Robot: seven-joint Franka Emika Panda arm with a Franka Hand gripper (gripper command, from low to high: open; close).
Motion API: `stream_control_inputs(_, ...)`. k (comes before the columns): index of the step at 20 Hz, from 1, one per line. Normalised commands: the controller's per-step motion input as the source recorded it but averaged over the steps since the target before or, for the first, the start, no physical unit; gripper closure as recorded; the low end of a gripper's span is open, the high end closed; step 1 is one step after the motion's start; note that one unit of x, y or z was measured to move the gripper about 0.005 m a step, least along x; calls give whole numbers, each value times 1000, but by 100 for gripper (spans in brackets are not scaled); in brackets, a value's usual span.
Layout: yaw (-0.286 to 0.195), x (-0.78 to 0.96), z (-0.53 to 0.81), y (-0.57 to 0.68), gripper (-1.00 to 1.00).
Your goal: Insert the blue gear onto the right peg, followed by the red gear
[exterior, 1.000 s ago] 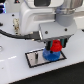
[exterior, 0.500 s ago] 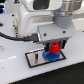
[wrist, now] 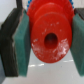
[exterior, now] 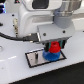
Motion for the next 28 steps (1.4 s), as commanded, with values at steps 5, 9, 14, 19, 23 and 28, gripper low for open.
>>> stream_control_inputs(5, 0, 60, 148, -58, 100)
stream_control_inputs(9, 0, 61, -10, -108, 100)
stream_control_inputs(14, 0, 39, -132, -101, 100)
stream_control_inputs(19, 0, 76, 77, -119, 100)
stream_control_inputs(23, 0, 153, 212, -96, 100)
stream_control_inputs(28, 0, 129, 180, -68, 100)
